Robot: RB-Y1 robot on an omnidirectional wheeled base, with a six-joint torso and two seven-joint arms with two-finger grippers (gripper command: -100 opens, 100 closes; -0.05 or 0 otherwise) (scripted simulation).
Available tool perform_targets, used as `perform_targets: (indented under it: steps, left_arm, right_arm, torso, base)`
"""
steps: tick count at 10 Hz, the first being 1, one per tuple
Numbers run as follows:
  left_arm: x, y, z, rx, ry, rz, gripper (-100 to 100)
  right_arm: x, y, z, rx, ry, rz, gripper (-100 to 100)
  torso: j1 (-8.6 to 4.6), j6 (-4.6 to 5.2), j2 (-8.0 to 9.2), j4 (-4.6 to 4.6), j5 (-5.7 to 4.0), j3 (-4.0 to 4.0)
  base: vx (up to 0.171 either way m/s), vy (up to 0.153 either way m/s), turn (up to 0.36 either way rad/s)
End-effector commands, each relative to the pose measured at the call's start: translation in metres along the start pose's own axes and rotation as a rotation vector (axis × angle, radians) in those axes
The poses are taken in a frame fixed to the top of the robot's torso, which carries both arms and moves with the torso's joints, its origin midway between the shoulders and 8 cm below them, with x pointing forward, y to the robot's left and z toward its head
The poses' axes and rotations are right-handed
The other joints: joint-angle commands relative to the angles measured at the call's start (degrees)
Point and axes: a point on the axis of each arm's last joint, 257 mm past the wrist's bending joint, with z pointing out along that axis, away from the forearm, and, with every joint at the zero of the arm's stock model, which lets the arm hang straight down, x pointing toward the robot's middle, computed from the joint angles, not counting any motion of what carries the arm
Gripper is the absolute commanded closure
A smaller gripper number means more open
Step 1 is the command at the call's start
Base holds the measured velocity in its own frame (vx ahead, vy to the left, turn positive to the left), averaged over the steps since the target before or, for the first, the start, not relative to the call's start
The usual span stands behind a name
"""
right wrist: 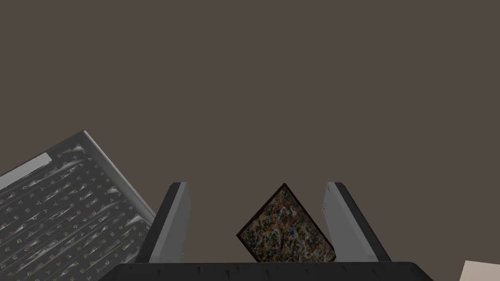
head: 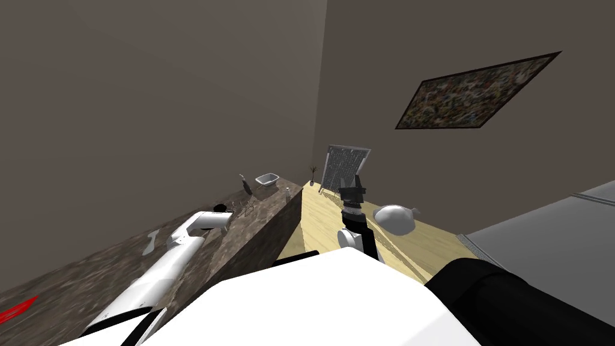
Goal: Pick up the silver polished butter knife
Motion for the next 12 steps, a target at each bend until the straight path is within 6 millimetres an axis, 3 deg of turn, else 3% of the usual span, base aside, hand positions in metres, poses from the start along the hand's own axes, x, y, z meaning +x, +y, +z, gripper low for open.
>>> perform_targets:
  steps: [1,2,3,7,8,9,11,12]
  left_arm:
    - [0.006,0.008,0.007,-0.013,-0.002,-0.017,-100]
    - [0.003,0.005,0.005,-0.009,0.0,-0.009,-100]
    - [0.003,0.005,0.006,-0.008,-0.002,-0.012,100]
    - [0.003,0.005,0.006,-0.007,-0.002,-0.013,100]
    - [0.003,0.005,0.006,-0.008,-0.002,-0.013,0]
    - [0.001,0.001,0.001,-0.001,-0.002,-0.005,100]
    - [-0.002,-0.003,-0.002,0.005,-0.005,-0.003,100]
    - [-0.001,-0.003,-0.002,0.004,-0.004,0.0,0]
  right_arm:
    - [0.0,0.0,0.0,0.0,0.0,0.0,0]
    - [0.0,0.0,0.0,0.0,0.0,0.0,0]
    - [0.0,0.0,0.0,0.0,0.0,0.0,0]
    - [0.0,0.0,0.0,0.0,0.0,0.0,0]
    - [0.0,0.0,0.0,0.0,0.0,0.0,0]
    - [0.0,0.0,0.0,0.0,0.0,0.0,0]
    - [0.0,0.0,0.0,0.0,0.0,0.0,0]
    - [0.0,0.0,0.0,0.0,0.0,0.0,0]
  torso:
    - [0.0,0.0,0.0,0.0,0.0,0.0]
    - [0.13,0.0,-0.02,0.0,0.03,-0.01]
    - [0.04,-0.04,0.0,0.0,0.02,0.0]
    - [-0.07,-0.01,-0.01,-0.04,0.0,-0.02]
    - [-0.07,-0.01,-0.01,-0.03,0.01,-0.02]
    - [-0.06,-0.01,-0.01,-0.03,0.01,-0.02]
    - [-0.29,-0.08,0.06,-0.03,-0.04,0.02]
    - [-0.22,-0.04,0.04,-0.03,-0.02,0.01]
  base:
    - [0.011,0.076,-0.173]
    - [0.004,0.039,-0.037]
    - [0.001,0.007,0.006]
    - [0.0,0.001,0.002]
    - [0.0,0.0,0.0]
    - [0.0,-0.025,0.121]
    - [-0.008,-0.048,0.091]
    - [-0.002,-0.006,-0.004]
